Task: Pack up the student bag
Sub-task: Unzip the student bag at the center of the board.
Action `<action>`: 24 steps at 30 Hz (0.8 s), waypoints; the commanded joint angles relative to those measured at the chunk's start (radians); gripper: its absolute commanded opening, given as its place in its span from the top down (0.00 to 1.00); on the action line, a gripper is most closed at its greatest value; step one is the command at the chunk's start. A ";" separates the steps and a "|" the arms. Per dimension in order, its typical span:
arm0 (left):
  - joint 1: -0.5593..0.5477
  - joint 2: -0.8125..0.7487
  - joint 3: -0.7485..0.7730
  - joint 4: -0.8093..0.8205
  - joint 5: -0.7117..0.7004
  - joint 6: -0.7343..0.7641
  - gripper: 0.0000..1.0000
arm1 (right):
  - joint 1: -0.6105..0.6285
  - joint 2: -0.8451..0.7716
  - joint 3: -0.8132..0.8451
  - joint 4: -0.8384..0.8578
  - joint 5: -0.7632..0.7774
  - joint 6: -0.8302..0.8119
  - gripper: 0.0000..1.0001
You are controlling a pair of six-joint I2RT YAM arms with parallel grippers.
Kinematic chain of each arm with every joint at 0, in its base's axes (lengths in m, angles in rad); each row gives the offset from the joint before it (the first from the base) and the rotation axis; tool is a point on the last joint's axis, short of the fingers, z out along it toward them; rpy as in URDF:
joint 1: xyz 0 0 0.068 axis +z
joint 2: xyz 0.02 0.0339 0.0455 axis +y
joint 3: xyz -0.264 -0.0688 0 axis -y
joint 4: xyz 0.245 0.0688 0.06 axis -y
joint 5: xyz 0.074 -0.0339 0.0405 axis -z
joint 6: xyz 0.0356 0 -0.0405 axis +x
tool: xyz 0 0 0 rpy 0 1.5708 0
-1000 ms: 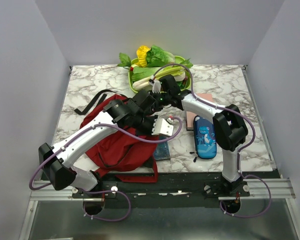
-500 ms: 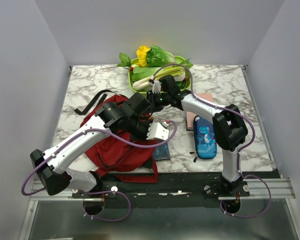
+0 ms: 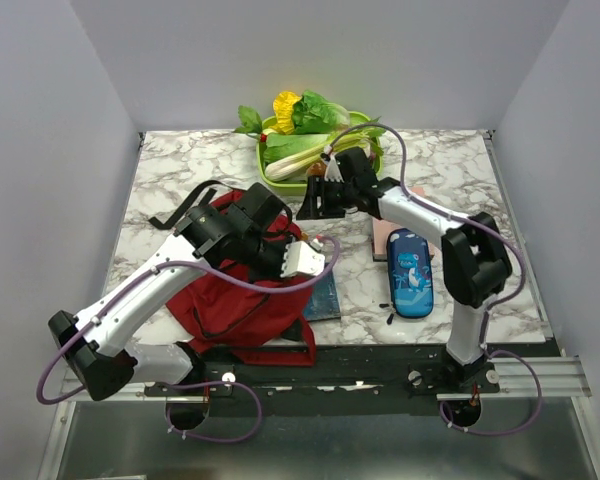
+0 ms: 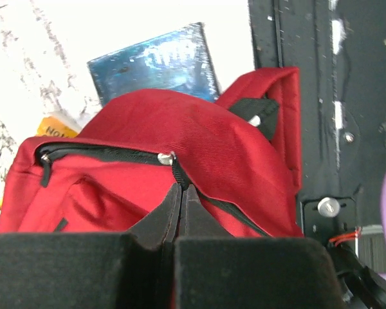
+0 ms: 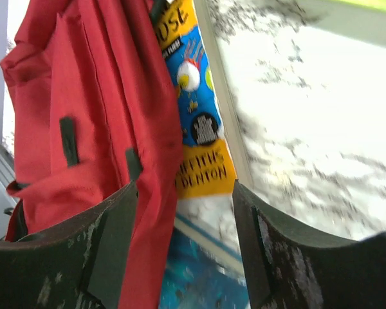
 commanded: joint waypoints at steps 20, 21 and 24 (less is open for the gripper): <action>0.098 0.284 0.365 -0.047 0.001 -0.086 1.00 | 0.143 -0.258 -0.258 -0.022 -0.063 0.149 0.39; 0.095 0.295 0.381 -0.060 -0.002 -0.076 1.00 | 0.142 -0.251 -0.257 -0.018 -0.077 0.150 0.44; 0.089 0.306 0.416 -0.101 0.004 -0.065 1.00 | 0.148 -0.230 -0.242 -0.011 -0.097 0.150 0.57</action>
